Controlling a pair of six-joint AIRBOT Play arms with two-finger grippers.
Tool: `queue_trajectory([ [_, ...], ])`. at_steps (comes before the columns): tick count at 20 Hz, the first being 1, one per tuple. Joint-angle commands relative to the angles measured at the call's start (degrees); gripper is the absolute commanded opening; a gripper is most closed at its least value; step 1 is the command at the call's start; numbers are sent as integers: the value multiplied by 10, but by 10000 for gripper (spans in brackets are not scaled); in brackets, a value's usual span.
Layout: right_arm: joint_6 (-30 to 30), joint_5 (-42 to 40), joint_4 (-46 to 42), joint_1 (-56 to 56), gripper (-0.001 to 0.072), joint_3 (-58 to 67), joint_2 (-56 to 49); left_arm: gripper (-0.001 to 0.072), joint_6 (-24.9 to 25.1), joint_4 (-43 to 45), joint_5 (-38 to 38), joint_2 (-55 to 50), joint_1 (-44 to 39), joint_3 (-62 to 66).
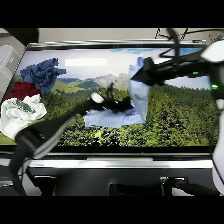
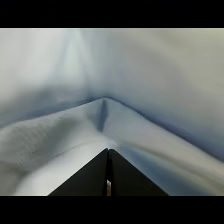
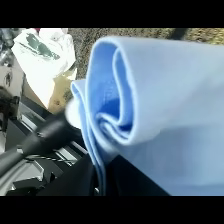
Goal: Fold the clothes and pants, and hang the long-sleeved shirts on hangers.
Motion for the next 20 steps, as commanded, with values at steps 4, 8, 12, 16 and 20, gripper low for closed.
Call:
queue_trajectory([
  [4, 4, -162, 44, 160, 45, 0, -174, 19, -34, 405, -266, 240, 257, 2],
  [8, 51, -236, 83, 244, 177, 0, -290, 20, -21, 409, -280, 388, 366, 2],
  [12, -1, -250, 182, 238, 703, 2, -308, 20, -21, 409, -282, 472, 401, 2],
  [16, -10, -155, 62, 81, 701, 2, -218, 21, -10, 409, -282, 498, 401, 2],
  [20, 45, 26, -207, -103, 680, -3, -174, 21, -10, 408, -292, 497, 399, 1],
])
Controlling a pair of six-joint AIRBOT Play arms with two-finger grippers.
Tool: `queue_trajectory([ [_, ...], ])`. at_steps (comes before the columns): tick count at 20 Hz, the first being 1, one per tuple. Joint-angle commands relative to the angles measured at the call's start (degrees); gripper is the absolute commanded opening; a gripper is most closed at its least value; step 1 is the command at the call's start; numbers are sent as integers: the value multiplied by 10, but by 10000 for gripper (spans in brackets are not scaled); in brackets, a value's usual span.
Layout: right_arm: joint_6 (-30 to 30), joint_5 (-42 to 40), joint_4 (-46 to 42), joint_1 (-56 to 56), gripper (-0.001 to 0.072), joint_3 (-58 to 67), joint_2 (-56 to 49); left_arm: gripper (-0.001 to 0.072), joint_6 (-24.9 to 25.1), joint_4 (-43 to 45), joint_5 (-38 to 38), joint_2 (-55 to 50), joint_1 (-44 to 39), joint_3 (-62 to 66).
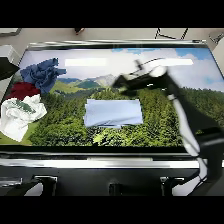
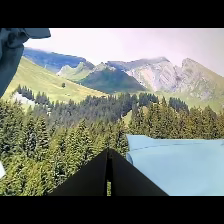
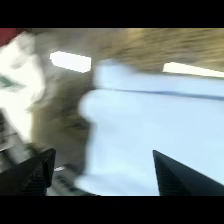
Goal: Fold the clothes and pants, and hang the long-sleeved shirts on hangers.
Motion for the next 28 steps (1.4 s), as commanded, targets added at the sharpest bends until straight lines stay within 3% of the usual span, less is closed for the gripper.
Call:
queue_trajectory([
  [1, 43, 158, -218, -143, 666, -20, 24, 21, 1, 2, -7, 7, 1, -2],
  [3, 19, 165, -186, -173, 660, -75, 13, 21, 0, 0, -7, 7, -1, -8],
  [7, -107, 114, -29, -162, 650, -152, -33, 21, -16, -4, -6, 7, -13, -30],
  [12, -145, 97, 55, -129, 584, -152, -91, 21, -26, -4, 3, 6, -34, -39],
  [13, -145, 99, 57, -120, 536, -152, -95, 22, -26, -4, 10, 5, -36, -39],
  [14, -155, 103, 66, -112, 392, -151, -96, 21, -25, -4, 17, 5, -38, -39],
  [15, -177, 114, 86, -108, 162, -146, -96, 22, -26, -4, 24, 5, -40, -39],
  [16, -188, 129, 112, -109, 42, -133, -96, 21, -25, -4, 29, 3, -41, -39],
  [19, -176, 174, 133, -137, 42, -24, -89, 21, -25, -4, 32, -3, -42, -39],
  [24, -82, 182, 101, -268, 42, 205, -82, 22, -25, -4, 32, -17, -45, -39],
  [28, -44, 184, 72, -426, 42, 229, -66, 22, -37, -4, 32, -24, -45, -39],
])
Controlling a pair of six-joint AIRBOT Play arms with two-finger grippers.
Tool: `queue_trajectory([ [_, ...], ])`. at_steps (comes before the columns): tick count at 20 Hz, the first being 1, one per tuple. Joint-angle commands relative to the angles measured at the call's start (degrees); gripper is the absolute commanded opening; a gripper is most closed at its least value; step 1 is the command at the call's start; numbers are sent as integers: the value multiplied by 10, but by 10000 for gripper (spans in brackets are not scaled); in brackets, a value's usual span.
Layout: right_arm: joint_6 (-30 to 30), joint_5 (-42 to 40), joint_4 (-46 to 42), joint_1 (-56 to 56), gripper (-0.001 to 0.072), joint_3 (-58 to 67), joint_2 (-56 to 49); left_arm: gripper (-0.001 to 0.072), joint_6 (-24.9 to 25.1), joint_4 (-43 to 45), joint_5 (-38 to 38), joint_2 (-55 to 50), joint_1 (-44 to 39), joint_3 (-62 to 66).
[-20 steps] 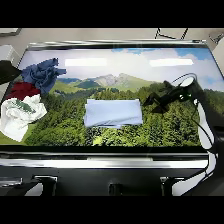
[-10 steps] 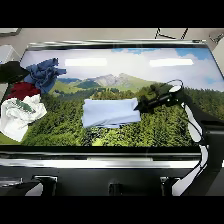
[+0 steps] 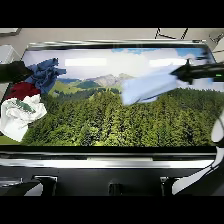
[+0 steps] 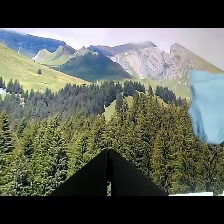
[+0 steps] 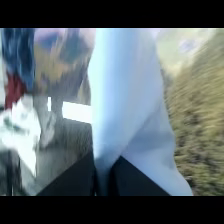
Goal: Fold the clothes and pants, and hang the long-sleeved shirts on hangers.
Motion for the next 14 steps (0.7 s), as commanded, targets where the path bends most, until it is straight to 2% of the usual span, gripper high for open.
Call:
queue_trajectory([
  [1, 49, 6, -44, -143, 42, 37, 13, 21, -12, 0, 1, -7, 0, 0],
  [6, 121, 28, -141, -333, 42, 30, 25, 21, -27, 0, 1, -16, 0, 0],
  [8, 132, 51, -210, -385, 42, -4, 37, 21, -27, 0, 0, -18, -1, 0],
  [12, 151, 45, -412, -419, 42, -160, 104, 22, -33, 0, 0, -18, 0, 0],
  [14, 154, 21, -466, -419, 43, -266, 151, 21, -33, 0, 0, -18, -1, 0],
])
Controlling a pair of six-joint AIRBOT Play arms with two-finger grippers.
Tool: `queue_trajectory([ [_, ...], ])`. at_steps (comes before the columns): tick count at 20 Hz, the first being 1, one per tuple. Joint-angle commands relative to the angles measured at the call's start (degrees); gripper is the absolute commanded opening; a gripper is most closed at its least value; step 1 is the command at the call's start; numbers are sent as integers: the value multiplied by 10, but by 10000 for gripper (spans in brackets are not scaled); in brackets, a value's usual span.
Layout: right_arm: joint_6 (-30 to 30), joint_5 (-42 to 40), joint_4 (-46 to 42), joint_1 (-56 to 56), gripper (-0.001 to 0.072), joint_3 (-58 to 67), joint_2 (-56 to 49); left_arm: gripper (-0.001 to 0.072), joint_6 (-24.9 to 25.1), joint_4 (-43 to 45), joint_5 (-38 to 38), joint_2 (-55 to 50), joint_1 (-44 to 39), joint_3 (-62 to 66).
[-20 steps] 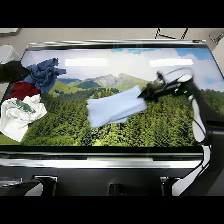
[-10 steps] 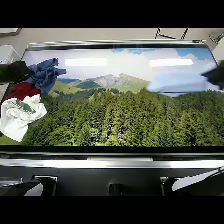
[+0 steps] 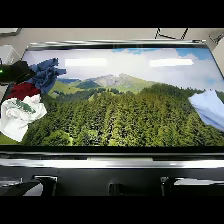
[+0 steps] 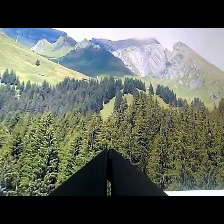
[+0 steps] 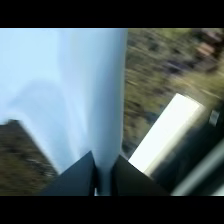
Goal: Fold the clothes and pants, and hang the long-sleeved shirts on hangers.
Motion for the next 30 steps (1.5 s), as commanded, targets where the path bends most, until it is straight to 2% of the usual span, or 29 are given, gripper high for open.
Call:
queue_trajectory([
  [1, 14, -38, -139, -18, 43, -167, 75, 21, -3, 0, 0, -1, 0, 0],
  [5, 13, -87, -173, -18, 43, -290, 118, 22, -3, 0, -3, -1, 0, 0],
  [8, 14, -97, -213, -18, 43, -316, 126, 21, -3, 0, -4, -1, 0, 0],
  [13, 20, -101, -224, -18, 46, -322, 128, 22, -3, 0, -4, -1, 0, 0],
  [14, 22, -98, -224, -18, 153, -322, 128, 21, -2, 0, -4, -1, 0, 0],
  [15, 22, -96, -224, -18, 448, -320, 131, 21, -2, 0, -4, -1, 0, 0],
  [16, 18, -93, -224, -18, 712, -306, 138, 22, -3, 0, -3, -1, 0, 0],
  [18, 16, -94, -202, -16, 702, -220, 150, 21, -2, -32, 5, 0, 0, 6],
  [20, -7, -135, -134, 1, 698, -82, 151, 20, 22, -35, 37, -1, -15, 28],
  [21, -37, -163, -113, 27, 698, -16, 151, 19, 23, 9, 64, -5, -33, 44],
  [23, -110, -188, -110, 124, 697, 82, 151, 18, -40, 188, 75, -31, -79, 68],
  [24, -109, -183, -108, 184, 697, 101, 153, 19, -70, 271, 59, -49, -99, 69],
  [25, -77, -168, -109, 238, 695, 102, 154, 21, -83, 319, 23, -73, -112, 68],
  [26, -50, -131, -109, 292, 696, 97, 148, 64, -84, 319, -23, -98, -114, 68],
  [28, -40, -28, -106, 379, 696, 69, 127, 714, -76, 274, -146, -157, -112, 61],
  [29, -56, 17, -106, 413, 695, 43, 119, 700, -39, 249, -184, -175, -112, 43],
  [30, -62, 27, -106, 438, 692, 10, 120, 698, -23, 218, -172, -174, -113, 10],
])
